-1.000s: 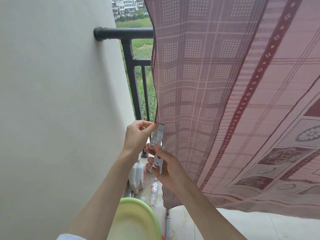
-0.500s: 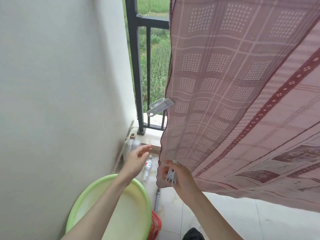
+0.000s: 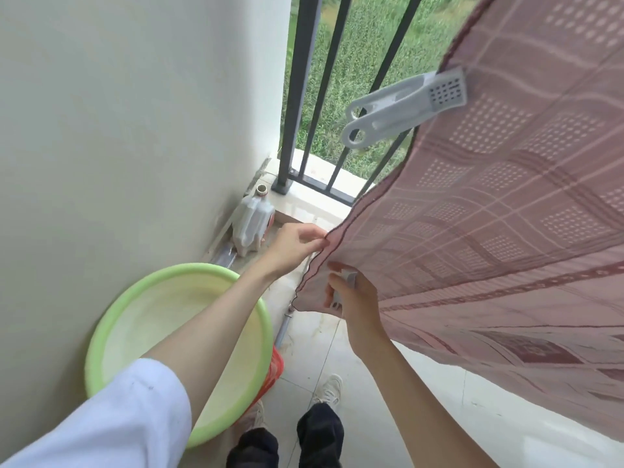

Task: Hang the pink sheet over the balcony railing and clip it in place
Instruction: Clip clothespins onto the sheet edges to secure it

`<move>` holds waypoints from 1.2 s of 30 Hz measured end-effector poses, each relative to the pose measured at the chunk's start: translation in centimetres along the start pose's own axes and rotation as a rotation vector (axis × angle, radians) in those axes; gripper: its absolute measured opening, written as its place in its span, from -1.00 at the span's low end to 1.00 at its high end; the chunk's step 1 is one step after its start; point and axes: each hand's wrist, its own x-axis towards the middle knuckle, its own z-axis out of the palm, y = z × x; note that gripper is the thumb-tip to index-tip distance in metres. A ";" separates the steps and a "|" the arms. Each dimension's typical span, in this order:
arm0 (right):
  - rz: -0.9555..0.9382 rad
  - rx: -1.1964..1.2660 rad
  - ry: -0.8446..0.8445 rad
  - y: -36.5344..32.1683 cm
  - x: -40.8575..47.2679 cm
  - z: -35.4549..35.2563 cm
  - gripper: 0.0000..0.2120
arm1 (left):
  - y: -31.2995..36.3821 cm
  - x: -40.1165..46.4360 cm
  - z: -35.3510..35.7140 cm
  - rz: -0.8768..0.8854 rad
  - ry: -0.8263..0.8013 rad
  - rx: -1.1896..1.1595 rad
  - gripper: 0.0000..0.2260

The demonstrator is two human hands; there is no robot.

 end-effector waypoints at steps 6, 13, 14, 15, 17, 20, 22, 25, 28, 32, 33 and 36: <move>0.007 -0.020 0.009 0.4 0.7 0.0 -0.72 | -1.0 -0.5 -0.6 -0.043 0.063 -0.036 -0.90; 0.047 0.104 -0.018 1.1 0.6 0.5 -0.77 | -0.7 -1.7 0.0 -0.008 -0.022 0.040 -0.80; 0.050 0.132 -0.030 1.0 0.5 0.6 -0.78 | -0.6 -1.9 -0.1 -0.001 -0.050 0.070 -0.75; 0.054 0.155 -0.045 1.1 0.5 0.7 -0.79 | -0.4 -2.0 -0.2 0.012 -0.079 0.093 -0.72; 0.066 0.158 -0.072 1.3 0.4 0.8 -0.90 | 0.2 -2.0 -0.4 0.057 -0.123 0.118 -0.71; 0.116 0.144 -0.084 2.2 0.1 0.5 -0.93 | 1.1 -1.3 -0.5 0.114 -0.101 0.123 -0.76; 0.165 0.170 -0.094 3.0 0.1 0.3 -0.91 | 1.5 -0.9 -0.5 0.140 -0.045 0.117 -0.77; 0.220 0.298 -0.143 3.6 -0.1 0.1 -0.89 | 1.5 -0.5 -0.2 0.138 -0.009 0.136 -0.86; 0.279 0.475 -0.181 4.0 -0.2 0.1 -0.84 | 1.0 -0.2 0.0 0.077 0.088 0.088 -0.91; 0.364 0.664 -0.144 4.6 -0.4 0.0 -0.87 | 0.6 -0.2 -0.3 0.025 0.138 0.014 -0.81; 0.376 0.693 -0.128 4.7 -0.5 0.1 -0.83 | 0.6 -0.2 -0.4 0.017 0.138 0.024 -0.80; 0.439 0.772 -0.117 4.7 -0.6 0.8 -0.71 | 0.6 0.0 -0.6 0.008 0.149 0.051 -0.81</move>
